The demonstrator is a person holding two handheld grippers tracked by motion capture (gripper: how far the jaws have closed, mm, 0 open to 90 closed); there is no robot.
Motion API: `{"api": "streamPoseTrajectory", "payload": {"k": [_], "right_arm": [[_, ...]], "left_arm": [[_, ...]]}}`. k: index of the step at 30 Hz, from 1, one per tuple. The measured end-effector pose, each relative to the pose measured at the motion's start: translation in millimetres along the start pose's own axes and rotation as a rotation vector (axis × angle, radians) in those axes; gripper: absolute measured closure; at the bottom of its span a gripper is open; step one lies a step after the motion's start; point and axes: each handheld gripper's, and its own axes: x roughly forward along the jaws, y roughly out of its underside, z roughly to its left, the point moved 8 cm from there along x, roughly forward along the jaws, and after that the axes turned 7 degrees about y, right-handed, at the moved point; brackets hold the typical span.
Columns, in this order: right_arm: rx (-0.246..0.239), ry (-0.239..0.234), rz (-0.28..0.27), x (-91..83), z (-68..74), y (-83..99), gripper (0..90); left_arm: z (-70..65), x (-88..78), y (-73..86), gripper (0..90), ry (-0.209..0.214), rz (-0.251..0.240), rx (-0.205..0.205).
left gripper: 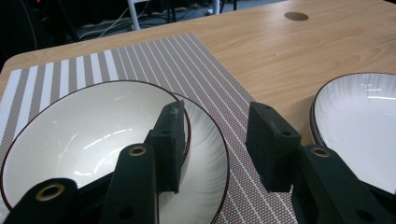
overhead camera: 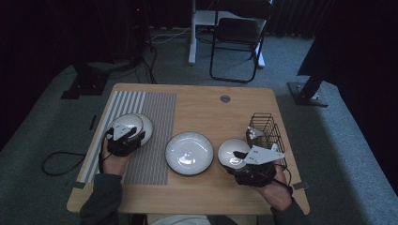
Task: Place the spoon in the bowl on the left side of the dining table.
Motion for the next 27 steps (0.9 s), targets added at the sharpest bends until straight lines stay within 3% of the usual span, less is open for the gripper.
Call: {"api": "streamPoseTrajectory", "payload": {"k": [6,15,27], "right_arm": [[0.027,0.034,-0.016,-14.5,-22.0,0.5,42.9],[0.034,0.063,-0.008,-26.3,-43.3,11.6,42.9],[0.049,0.036,-0.043,-30.0,-54.4,23.5,42.1]], "left_arm": [[-2.1,1.4,0.6,58.1,0.005,0.008,0.004],[-2.8,2.7,1.5,58.1,0.009,0.010,0.003],[-3.7,4.1,2.6,58.1,0.013,0.017,0.006]]}}
